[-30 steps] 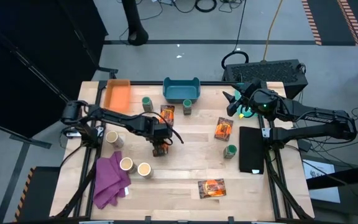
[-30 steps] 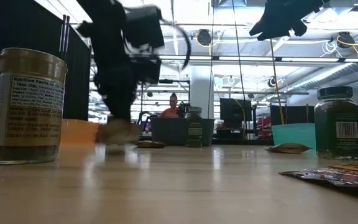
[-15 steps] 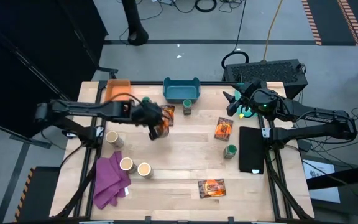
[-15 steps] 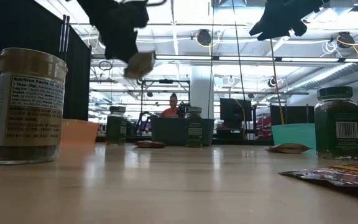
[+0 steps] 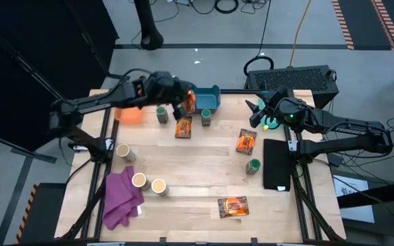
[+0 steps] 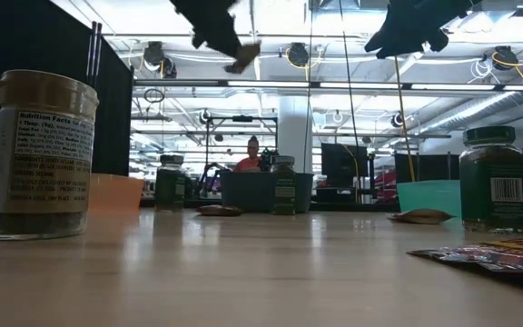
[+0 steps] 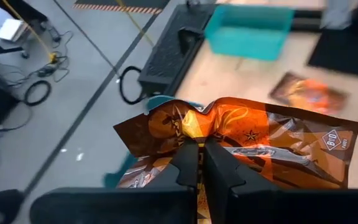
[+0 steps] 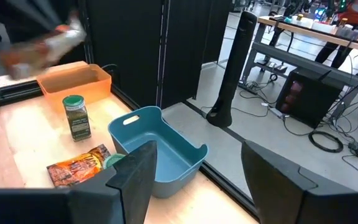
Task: Sort spices by type
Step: Put the orange seasoning into the dark blue bin
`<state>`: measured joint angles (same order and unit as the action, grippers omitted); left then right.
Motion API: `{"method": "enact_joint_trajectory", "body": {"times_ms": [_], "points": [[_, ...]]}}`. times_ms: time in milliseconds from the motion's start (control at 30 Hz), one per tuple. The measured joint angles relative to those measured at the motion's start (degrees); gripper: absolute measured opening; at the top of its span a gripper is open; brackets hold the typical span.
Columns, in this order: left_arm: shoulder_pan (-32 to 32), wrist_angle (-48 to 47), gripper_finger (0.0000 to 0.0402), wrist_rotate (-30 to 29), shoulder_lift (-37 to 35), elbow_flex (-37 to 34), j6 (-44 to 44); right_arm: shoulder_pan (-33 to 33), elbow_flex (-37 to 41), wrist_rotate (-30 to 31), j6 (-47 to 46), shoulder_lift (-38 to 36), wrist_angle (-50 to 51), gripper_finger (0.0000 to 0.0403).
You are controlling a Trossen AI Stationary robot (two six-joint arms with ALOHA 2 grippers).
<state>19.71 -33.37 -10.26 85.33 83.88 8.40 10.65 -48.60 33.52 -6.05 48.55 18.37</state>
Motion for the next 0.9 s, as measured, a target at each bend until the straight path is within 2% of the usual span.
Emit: {"method": "enact_joint_trajectory", "body": {"times_ms": [100, 267, 533, 600, 733, 900], "points": [[3.8, 0.0, 0.0009, 1.3, 4.2, 2.2, 4.6, 0.3, 0.0, 0.3, 0.8, -0.5, 1.9, 0.0217], [8.7, -0.1, 0.0009, 2.5, 11.7, 5.1, 9.3, 0.3, 0.0, 4.4, 0.8, -2.2, 4.2, 0.0217], [10.7, -1.1, 0.0009, 2.4, 21.1, 10.4, 16.9, 0.3, 0.0, 5.5, 1.2, -3.2, 4.2, 0.0217], [10.6, 0.7, 0.0009, 0.8, 22.1, 10.9, 18.7, 0.3, 0.0, 5.5, 1.3, -3.2, 4.2, 0.0217], [10.7, 4.3, 0.0009, -7.5, 24.3, 10.9, 21.8, 0.3, 0.0, 5.5, 1.9, -3.2, 4.2, 0.0217], [10.5, 7.0, 0.0014, -11.8, 26.5, 10.8, 18.3, 0.3, 0.0, 5.5, 2.0, -3.2, 4.2, 0.0217]]}}
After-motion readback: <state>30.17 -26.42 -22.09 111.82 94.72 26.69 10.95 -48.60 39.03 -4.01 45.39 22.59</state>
